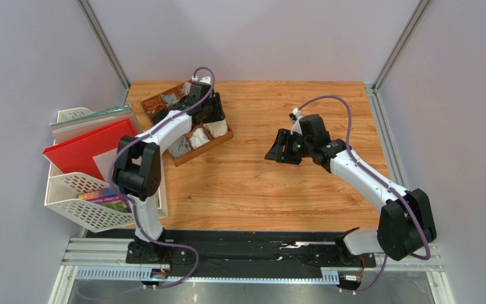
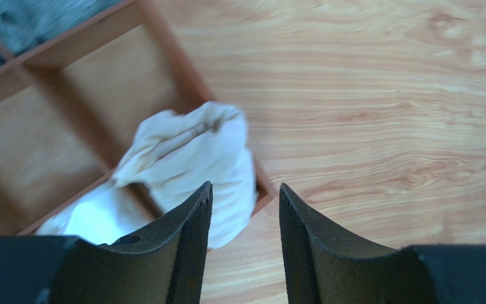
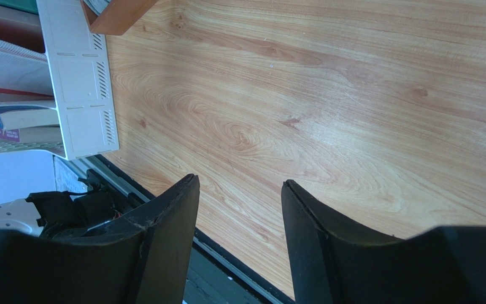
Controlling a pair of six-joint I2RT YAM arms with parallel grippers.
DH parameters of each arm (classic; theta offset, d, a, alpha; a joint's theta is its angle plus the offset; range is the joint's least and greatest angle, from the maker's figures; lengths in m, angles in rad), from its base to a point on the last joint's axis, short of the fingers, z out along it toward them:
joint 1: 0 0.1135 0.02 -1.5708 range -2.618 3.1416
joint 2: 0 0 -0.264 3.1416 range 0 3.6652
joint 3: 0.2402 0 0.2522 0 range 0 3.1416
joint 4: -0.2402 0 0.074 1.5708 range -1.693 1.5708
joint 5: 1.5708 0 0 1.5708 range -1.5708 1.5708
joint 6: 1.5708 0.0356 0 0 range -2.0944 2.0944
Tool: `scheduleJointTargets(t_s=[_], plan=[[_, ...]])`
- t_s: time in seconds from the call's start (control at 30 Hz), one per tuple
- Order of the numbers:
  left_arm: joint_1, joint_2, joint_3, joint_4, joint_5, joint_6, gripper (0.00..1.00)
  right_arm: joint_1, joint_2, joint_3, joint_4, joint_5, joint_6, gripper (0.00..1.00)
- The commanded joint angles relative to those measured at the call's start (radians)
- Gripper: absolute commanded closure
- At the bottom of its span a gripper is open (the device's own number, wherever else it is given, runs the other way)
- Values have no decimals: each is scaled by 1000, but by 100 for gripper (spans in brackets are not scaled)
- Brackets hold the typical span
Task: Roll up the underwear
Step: Place the underwear in the storage box.
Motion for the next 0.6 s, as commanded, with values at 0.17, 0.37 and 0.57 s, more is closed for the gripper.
scheduleJointTargets(t_s=[0.17, 0.37, 0.57], plan=[[-11, 176, 186, -43, -6, 63, 53, -2, -37, -21, 2, 17, -11, 45], [-9, 190, 138, -62, -133, 11, 55, -2, -55, -33, -10, 24, -14, 45], [-8, 188, 103, -72, -158, -15, 55, -2, -67, -47, -13, 30, -9, 45]])
